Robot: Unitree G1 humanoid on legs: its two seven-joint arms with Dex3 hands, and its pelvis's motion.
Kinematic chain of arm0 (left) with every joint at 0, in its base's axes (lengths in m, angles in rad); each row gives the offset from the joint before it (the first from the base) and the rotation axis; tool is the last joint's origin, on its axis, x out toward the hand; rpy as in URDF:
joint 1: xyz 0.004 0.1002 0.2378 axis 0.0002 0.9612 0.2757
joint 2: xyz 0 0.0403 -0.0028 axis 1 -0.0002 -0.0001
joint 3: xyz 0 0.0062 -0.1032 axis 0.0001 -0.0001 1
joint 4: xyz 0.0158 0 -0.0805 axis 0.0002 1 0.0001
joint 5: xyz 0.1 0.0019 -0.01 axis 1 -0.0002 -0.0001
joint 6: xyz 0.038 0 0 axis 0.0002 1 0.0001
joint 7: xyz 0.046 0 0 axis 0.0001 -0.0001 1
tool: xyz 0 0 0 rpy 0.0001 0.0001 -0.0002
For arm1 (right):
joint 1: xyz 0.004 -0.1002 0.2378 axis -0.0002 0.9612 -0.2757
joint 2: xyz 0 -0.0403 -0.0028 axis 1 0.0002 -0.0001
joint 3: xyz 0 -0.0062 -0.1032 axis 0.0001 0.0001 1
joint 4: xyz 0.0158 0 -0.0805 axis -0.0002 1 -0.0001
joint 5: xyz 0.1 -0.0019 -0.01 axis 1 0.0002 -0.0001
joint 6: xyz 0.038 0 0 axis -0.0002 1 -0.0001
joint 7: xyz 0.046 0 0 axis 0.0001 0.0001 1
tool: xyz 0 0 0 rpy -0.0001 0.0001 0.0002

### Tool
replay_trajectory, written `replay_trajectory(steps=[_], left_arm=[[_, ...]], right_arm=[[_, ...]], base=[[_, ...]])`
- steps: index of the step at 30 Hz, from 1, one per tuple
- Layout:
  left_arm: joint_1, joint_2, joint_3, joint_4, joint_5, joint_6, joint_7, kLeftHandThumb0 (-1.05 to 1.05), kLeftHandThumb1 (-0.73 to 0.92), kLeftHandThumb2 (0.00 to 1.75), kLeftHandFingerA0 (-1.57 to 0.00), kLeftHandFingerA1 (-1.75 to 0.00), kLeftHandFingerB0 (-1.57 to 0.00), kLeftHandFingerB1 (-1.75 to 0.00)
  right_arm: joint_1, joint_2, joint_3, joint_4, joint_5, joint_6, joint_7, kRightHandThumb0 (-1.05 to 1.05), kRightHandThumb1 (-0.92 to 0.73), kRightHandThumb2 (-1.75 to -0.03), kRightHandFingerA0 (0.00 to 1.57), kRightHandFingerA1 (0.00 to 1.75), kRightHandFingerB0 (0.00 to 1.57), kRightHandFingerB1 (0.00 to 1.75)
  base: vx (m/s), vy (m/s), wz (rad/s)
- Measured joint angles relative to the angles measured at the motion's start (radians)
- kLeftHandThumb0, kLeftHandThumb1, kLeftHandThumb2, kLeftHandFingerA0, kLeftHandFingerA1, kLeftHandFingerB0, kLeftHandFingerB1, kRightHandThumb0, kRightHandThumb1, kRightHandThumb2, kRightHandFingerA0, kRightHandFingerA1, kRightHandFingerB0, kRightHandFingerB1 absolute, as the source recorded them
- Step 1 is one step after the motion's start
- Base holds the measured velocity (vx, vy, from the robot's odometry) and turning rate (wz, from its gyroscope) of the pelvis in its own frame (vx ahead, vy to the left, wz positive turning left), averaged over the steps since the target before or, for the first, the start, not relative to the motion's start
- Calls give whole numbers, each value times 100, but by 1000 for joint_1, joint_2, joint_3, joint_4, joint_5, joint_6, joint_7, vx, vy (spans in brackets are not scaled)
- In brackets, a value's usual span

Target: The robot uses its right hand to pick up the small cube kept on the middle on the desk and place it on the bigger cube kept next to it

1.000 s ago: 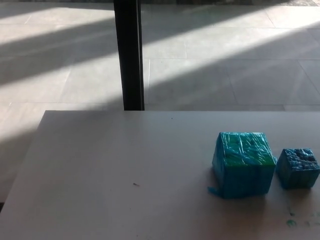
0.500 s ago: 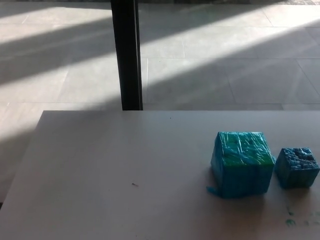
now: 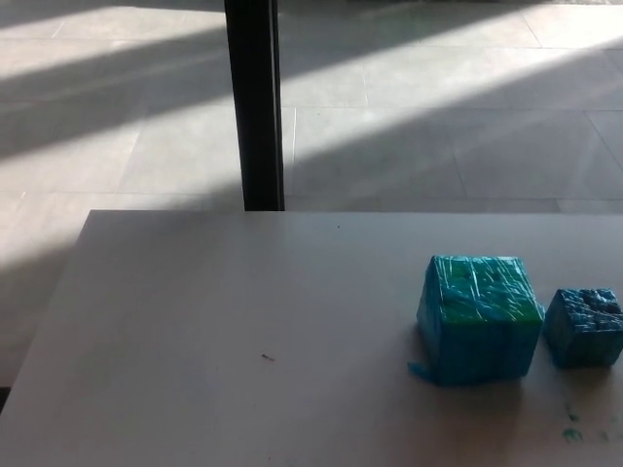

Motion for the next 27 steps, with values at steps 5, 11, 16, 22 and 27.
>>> replay_trajectory(steps=[5,11,16,22,27], left_arm=[[-10,8,-7,12,0,0,-3,-94,63,79,-34,-54,-23,-40],[-6,8,-9,7,0,0,-10,-89,78,64,-35,-51,-26,-35],[-7,8,-10,8,-1,0,-14,-88,78,64,-34,-49,-25,-34],[-5,7,-14,-11,0,0,-15,-89,78,63,-36,-49,-26,-34],[-6,7,-17,-12,0,0,-16,-88,78,64,-34,-47,-25,-34]], right_arm=[[-46,-12,143,36,-20,-7,60,-63,-90,-66,40,50,18,32],[-81,-33,315,122,-69,-63,149,-59,-65,-60,44,46,29,32],[-119,-65,436,199,-119,-111,221,-35,-46,-101,3,51,0,49],[-154,-120,580,245,-204,-144,264,-88,-52,-84,0,9,3,0],[-184,-133,674,279,-269,-166,280,-84,-45,-76,0,0,0,4]], base=[[0,0,0],[0,0,0],[0,0,0],[0,0,0],[0,0,0]])
